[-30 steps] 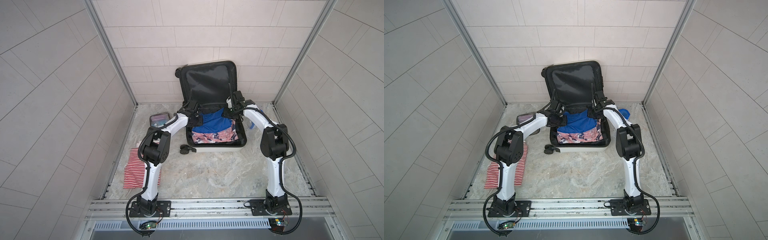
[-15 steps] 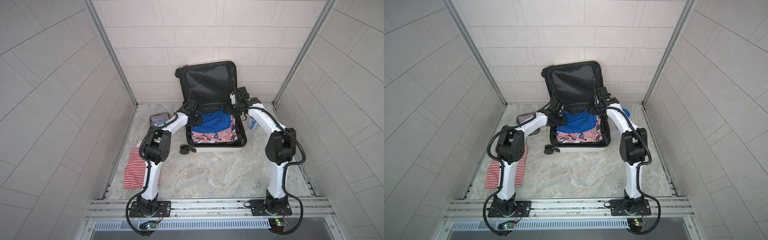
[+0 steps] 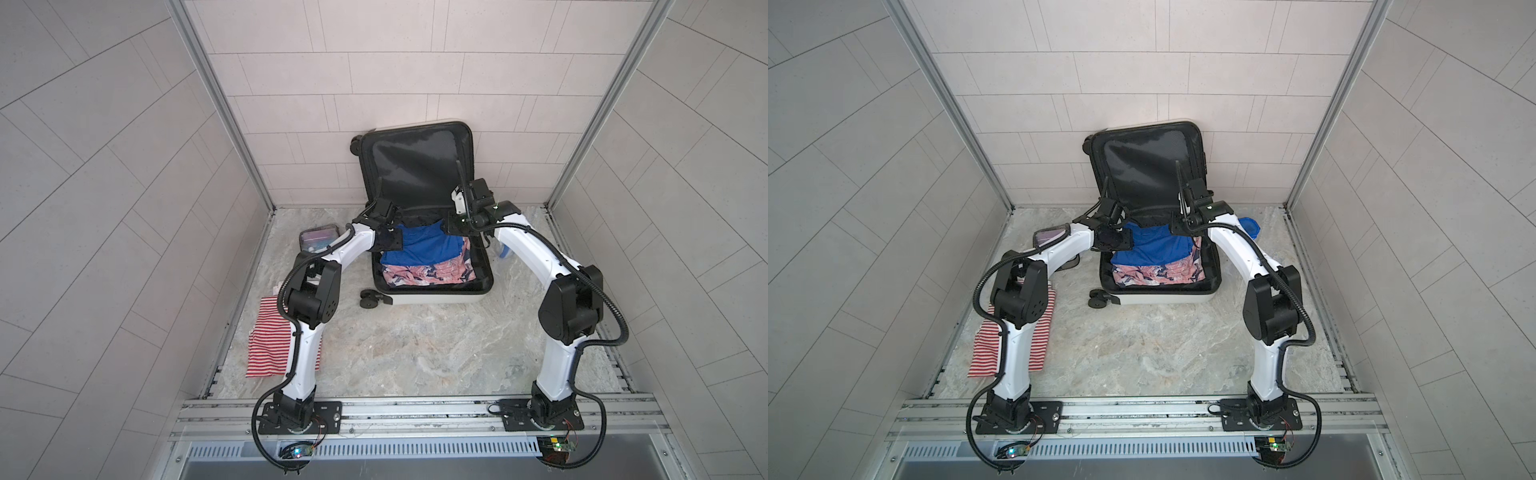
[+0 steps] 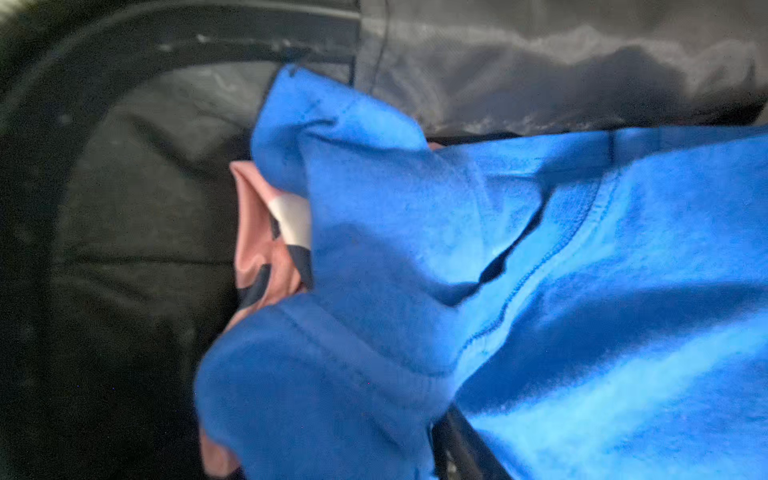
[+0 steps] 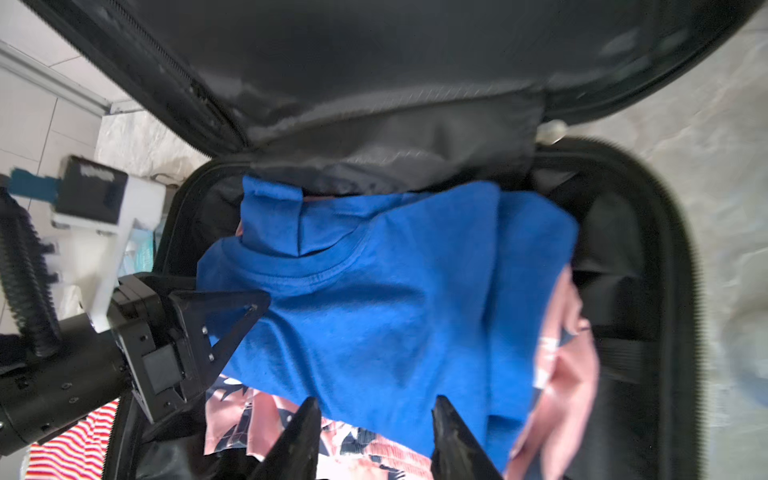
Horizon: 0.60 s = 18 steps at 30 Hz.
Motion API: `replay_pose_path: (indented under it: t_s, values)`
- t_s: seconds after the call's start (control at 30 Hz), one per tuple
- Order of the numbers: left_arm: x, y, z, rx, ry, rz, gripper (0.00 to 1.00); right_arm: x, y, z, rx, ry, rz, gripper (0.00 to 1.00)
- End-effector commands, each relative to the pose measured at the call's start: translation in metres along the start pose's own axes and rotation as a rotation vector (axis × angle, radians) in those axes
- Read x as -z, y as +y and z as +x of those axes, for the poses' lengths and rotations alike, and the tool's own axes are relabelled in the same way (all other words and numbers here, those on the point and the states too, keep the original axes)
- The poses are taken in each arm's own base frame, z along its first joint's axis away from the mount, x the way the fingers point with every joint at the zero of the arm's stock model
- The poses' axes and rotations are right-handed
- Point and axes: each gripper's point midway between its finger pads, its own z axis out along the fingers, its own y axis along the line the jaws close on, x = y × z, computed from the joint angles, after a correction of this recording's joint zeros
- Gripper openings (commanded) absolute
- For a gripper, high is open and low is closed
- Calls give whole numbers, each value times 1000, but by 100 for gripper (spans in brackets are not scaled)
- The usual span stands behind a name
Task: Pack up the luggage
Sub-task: 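Lower the blue shirt onto the pink garment and open both grippers, then move the left gripper to the striped cloth while the right gripper withdraws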
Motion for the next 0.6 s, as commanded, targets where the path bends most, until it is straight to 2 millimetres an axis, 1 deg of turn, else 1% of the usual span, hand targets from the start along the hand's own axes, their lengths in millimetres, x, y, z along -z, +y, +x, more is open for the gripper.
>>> replay_pose_path:
  t_s: [0.0,0.1,0.2,0.3,0.37,0.47,0.57]
  values:
    - [52,-10,-35,-19,-121,17,56,-14,-4,7,6,18,6,35]
    - [79,-16,-44,-26,-164,37,57,-27,-8,16,2,45,18,31]
    - [108,-17,-48,-26,-210,39,58,-37,-14,24,-1,67,34,31]
    - [135,-13,-43,-25,-244,29,59,-44,-21,30,-6,82,52,31]
    - [151,-7,-35,-24,-261,8,59,-48,-24,34,-9,90,61,31]
    - [171,12,-18,-10,-266,-62,61,-52,-29,38,-14,100,66,32]
    - [184,33,9,12,-248,-134,61,-51,-28,40,-11,98,62,33]
